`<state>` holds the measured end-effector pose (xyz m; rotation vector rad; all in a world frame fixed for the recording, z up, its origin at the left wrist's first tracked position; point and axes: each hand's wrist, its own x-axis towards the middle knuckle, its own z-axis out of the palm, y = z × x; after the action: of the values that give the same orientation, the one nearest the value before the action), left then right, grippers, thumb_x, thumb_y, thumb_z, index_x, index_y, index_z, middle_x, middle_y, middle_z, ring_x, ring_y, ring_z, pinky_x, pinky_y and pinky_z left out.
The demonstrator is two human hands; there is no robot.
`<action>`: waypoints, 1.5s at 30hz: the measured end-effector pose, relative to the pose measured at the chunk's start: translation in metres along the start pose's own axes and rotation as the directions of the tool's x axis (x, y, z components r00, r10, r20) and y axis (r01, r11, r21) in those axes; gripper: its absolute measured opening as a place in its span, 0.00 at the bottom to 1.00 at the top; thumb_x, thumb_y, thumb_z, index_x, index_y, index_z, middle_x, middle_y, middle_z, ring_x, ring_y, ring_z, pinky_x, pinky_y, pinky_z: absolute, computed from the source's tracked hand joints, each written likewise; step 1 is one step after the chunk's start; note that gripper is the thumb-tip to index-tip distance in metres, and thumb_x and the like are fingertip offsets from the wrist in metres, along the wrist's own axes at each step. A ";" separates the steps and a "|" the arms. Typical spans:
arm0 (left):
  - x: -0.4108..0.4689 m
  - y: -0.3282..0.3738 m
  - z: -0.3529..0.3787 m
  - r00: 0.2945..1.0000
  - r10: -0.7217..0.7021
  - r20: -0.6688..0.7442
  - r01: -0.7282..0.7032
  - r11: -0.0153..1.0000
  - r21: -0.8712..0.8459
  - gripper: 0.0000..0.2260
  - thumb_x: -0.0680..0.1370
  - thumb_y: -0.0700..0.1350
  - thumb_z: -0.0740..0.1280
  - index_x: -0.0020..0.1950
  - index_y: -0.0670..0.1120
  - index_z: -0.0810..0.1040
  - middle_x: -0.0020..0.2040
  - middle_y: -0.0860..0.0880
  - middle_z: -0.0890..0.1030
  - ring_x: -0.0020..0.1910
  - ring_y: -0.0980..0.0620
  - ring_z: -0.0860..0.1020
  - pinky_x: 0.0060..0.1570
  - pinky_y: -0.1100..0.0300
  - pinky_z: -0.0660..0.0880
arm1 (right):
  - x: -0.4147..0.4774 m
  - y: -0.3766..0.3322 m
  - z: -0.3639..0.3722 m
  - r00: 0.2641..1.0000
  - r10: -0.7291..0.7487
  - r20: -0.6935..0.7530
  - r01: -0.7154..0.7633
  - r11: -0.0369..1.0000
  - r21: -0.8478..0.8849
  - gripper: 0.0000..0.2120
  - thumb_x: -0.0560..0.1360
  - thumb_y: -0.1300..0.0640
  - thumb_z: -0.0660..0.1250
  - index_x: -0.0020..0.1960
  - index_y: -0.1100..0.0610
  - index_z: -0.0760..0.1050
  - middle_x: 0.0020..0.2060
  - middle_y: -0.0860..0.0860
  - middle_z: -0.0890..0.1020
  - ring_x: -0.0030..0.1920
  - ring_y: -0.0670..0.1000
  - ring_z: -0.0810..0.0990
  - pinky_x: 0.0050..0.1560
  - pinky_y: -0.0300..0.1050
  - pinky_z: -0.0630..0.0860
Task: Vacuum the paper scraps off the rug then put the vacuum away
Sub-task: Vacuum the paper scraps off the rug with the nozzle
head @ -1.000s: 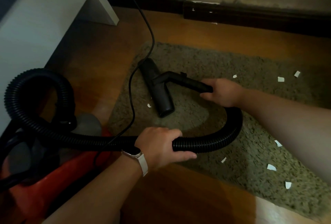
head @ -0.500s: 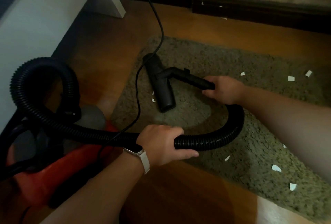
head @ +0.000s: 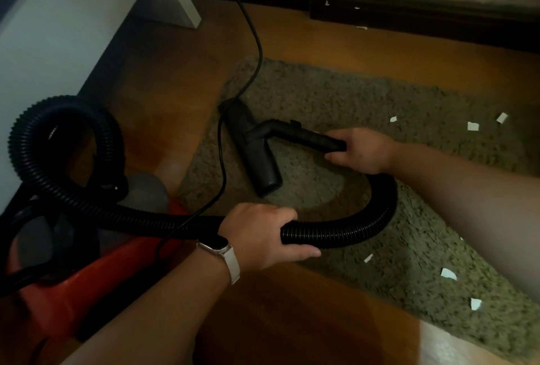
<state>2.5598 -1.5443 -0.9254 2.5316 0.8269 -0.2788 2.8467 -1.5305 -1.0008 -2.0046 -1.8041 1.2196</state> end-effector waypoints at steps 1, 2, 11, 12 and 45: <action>-0.001 -0.001 0.001 1.000 0.010 0.000 -0.010 1.000 -0.006 0.30 0.67 0.80 0.53 0.46 0.56 0.75 0.34 0.58 0.74 0.34 0.60 0.75 0.33 0.64 0.69 | 0.002 -0.003 0.002 1.000 -0.014 0.022 0.014 1.000 -0.015 0.12 0.78 0.44 0.67 0.61 0.43 0.74 0.43 0.44 0.80 0.43 0.47 0.78 0.46 0.47 0.75; -0.003 -0.001 0.002 1.000 0.021 -0.001 -0.021 1.000 -0.009 0.29 0.67 0.79 0.54 0.45 0.56 0.75 0.34 0.57 0.74 0.33 0.60 0.74 0.32 0.64 0.67 | 0.004 -0.007 0.005 0.998 -0.032 0.045 0.033 0.999 -0.027 0.11 0.78 0.44 0.67 0.60 0.41 0.74 0.42 0.44 0.79 0.43 0.46 0.78 0.43 0.46 0.74; -0.007 0.000 0.006 0.991 0.034 -0.132 -0.032 0.999 0.017 0.27 0.69 0.77 0.57 0.42 0.54 0.77 0.32 0.56 0.76 0.31 0.57 0.75 0.30 0.61 0.70 | -0.005 0.008 0.006 0.999 0.020 0.041 -0.024 0.996 0.089 0.12 0.78 0.46 0.68 0.61 0.44 0.76 0.44 0.46 0.82 0.44 0.47 0.80 0.48 0.47 0.76; -0.005 0.001 0.005 0.991 0.027 -0.132 -0.025 1.000 0.014 0.28 0.69 0.77 0.57 0.42 0.54 0.77 0.33 0.56 0.76 0.31 0.57 0.75 0.31 0.60 0.71 | -0.008 0.012 0.005 0.999 0.036 0.028 -0.038 0.994 0.098 0.12 0.78 0.47 0.68 0.60 0.45 0.76 0.44 0.47 0.82 0.43 0.47 0.80 0.48 0.47 0.77; 0.002 0.005 0.012 0.959 0.161 -0.235 -0.162 0.987 0.012 0.25 0.70 0.73 0.62 0.40 0.52 0.79 0.31 0.56 0.77 0.30 0.57 0.76 0.28 0.60 0.74 | -0.022 0.001 0.027 0.989 -0.030 -0.143 -0.030 0.917 -0.397 0.15 0.79 0.40 0.62 0.60 0.48 0.69 0.37 0.46 0.73 0.37 0.51 0.75 0.33 0.44 0.68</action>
<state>2.5642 -1.5526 -0.9345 2.6396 0.6973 0.0794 2.8307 -1.5606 -1.0094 -2.2271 -2.1080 0.7176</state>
